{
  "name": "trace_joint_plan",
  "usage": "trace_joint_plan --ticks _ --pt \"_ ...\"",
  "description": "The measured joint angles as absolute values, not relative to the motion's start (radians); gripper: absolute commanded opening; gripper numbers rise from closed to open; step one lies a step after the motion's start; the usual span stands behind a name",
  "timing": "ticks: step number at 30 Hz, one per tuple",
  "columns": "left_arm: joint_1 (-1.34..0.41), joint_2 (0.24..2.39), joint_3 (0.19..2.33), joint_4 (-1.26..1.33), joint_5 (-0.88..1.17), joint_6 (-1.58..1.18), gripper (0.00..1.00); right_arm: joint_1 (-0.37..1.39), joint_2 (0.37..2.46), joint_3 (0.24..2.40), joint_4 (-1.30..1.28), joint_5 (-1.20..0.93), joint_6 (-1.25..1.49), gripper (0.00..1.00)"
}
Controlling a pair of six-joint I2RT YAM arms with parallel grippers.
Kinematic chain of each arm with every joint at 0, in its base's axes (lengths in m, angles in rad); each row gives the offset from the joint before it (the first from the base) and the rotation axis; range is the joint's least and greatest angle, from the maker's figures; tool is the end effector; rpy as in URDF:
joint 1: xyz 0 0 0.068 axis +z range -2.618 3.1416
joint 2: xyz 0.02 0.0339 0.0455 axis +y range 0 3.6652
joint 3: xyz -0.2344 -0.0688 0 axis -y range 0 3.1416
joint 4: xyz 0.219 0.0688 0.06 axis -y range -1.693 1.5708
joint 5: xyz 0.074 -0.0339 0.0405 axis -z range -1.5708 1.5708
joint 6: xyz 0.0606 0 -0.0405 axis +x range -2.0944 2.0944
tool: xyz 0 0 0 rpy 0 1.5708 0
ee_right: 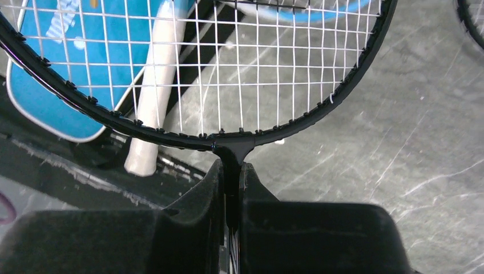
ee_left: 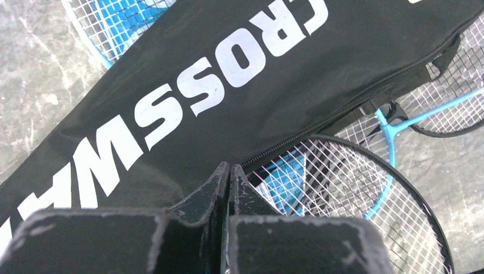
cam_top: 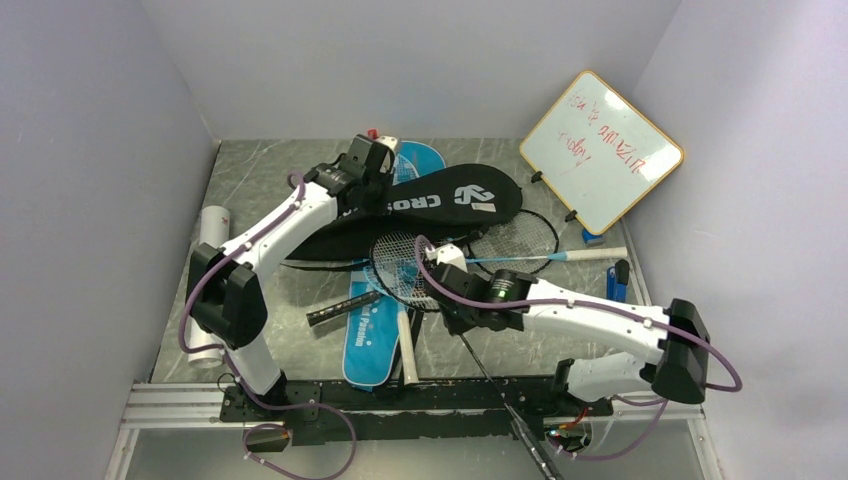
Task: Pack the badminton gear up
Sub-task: Open the racket bag at the center of the board, then place the racket in the racket bag.
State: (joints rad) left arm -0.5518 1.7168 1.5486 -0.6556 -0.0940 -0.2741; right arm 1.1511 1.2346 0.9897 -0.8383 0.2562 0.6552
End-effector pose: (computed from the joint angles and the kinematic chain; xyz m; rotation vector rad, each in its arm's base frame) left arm 0.3192 -0.1898 0.2693 0.2893 2.3904 -0.2749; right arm 0.1085 0.2054 0.2227 -0.5630 2.5669 0.3036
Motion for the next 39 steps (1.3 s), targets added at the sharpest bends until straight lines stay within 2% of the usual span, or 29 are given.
trace_joint_plan --ticks 8,17,23,26,27,28,29,33,37,39 --pt "-0.552 1.674 1.512 -0.664 -0.030 -0.271 0.05 1.106 1.402 1.101 -0.787 0.345 0.625 0.00" --pt "-0.552 1.542 1.492 -0.677 0.059 -0.268 0.05 0.837 1.468 1.105 -0.651 0.331 0.628 0.00" --pt "-0.552 1.496 1.454 -0.678 0.089 -0.216 0.45 0.793 1.554 1.129 -0.602 0.331 0.620 0.00" --pt "-0.552 1.498 1.432 -0.676 0.054 -0.164 0.55 0.785 1.569 1.128 -0.590 0.328 0.617 0.00" --pt "-0.552 1.499 1.427 -0.675 0.038 -0.142 0.66 0.780 1.570 1.128 -0.585 0.327 0.616 0.00" --pt "-0.552 1.502 1.426 -0.669 0.024 -0.123 0.88 0.775 1.570 1.128 -0.580 0.326 0.614 0.00" --pt "-0.552 1.504 1.423 -0.648 0.002 -0.095 0.96 0.768 1.571 1.128 -0.572 0.324 0.613 0.00" --pt "-0.550 1.534 1.417 -0.554 -0.028 0.051 0.97 0.738 1.583 1.128 -0.544 0.313 0.611 0.00" --pt "-0.536 1.586 1.401 -0.443 -0.013 0.191 0.94 0.709 1.604 1.126 -0.516 0.296 0.608 0.00" --pt "-0.517 1.615 1.379 -0.381 0.025 0.288 0.89 0.699 1.610 1.123 -0.503 0.285 0.606 0.00"
